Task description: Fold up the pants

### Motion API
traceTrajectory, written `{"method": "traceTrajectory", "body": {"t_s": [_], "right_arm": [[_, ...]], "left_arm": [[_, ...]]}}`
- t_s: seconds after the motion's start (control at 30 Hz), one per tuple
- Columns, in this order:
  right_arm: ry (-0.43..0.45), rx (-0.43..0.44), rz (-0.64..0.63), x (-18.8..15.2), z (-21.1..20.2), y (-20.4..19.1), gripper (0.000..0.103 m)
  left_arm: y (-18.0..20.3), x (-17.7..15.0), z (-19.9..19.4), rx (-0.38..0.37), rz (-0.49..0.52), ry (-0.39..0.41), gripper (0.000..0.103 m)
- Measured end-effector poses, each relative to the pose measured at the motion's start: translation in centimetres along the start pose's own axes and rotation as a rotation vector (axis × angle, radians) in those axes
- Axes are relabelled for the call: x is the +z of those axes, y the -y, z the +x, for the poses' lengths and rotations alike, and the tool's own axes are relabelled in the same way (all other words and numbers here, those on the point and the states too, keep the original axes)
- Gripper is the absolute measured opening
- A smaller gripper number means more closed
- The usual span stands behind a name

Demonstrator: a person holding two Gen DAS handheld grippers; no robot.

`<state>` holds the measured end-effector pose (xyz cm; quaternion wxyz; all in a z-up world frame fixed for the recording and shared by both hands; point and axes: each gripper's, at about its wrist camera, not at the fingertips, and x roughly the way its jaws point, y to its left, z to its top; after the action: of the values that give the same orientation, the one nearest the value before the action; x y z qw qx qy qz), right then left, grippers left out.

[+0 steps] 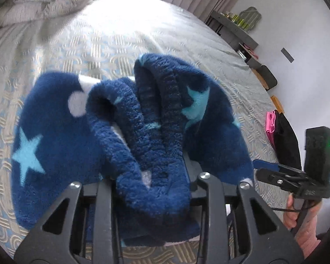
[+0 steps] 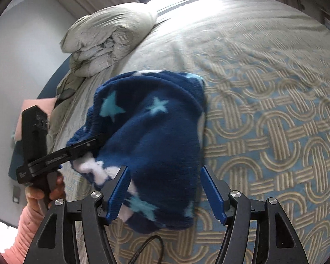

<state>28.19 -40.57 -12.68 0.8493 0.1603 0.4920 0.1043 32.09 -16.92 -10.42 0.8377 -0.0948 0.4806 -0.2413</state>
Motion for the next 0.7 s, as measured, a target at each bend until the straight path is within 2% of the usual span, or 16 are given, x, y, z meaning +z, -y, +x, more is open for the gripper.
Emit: {"method": "traceTrajectory", "body": {"t_s": [0.27,0.43,0.6,0.7], "right_arm": [[-0.032,0.031,0.065,-0.2,0.4,1.5,0.069],[-0.042,0.060,0.050,0.2,0.9,0.0,0.071],[-0.065,0.084,0.023,0.3,2.0,-1.9,0.071],[-0.074,0.091,0.001,0.3,2.4,-2.8,0.072]], "left_arm": [[1.2,2.6,-6.6,-0.020,0.058,0.114,0.034],[1.0,3.3,-8.5,0.034,0.114,0.140,0.034],[-1.0,2.9,-9.5,0.083,0.122,0.144,0.034],[-3.5,2.2,-9.8,0.106,0.106,0.139,0.035]]}}
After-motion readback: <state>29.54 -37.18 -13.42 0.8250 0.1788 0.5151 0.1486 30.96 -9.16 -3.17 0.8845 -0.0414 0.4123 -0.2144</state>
